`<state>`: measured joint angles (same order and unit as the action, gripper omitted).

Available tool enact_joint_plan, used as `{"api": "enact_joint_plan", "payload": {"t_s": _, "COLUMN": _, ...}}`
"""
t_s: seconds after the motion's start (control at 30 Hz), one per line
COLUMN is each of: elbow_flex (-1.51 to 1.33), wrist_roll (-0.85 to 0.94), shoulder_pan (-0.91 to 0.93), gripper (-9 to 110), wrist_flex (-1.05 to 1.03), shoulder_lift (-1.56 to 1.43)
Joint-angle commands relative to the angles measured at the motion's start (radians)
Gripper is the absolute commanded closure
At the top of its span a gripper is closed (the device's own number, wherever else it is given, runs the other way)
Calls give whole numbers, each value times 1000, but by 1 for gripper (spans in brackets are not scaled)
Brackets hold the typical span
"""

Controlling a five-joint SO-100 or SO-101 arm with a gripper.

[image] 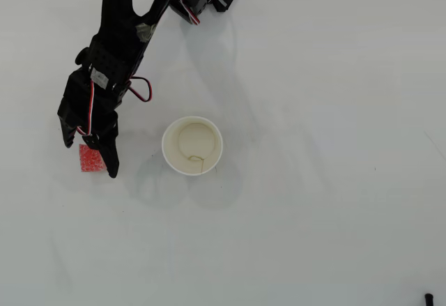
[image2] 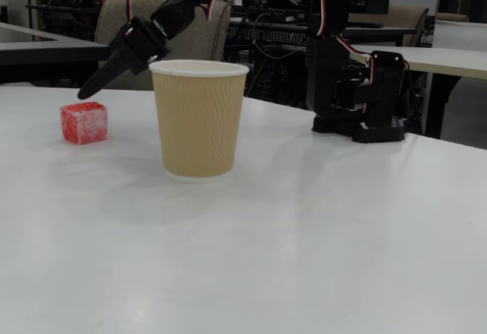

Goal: Grasp a red cube and put it in the cup.

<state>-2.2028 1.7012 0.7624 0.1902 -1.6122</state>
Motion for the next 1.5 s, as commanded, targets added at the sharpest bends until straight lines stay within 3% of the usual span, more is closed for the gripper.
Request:
{"api": "enact_joint_plan", "payload": {"t_s": 0.0, "elbow_flex": 81, "wrist_roll": 14, "shoulder_pan": -3, "gripper": 60, "wrist_flex": 26, "shoulder_lift": -2}}
{"api": "enact_joint_plan", "payload": {"t_s": 1.47, "elbow_flex": 155, "wrist_roll": 81, "shoulder_pan": 5, "gripper": 60, "wrist_flex": 75, "shoulder_lift": 153}}
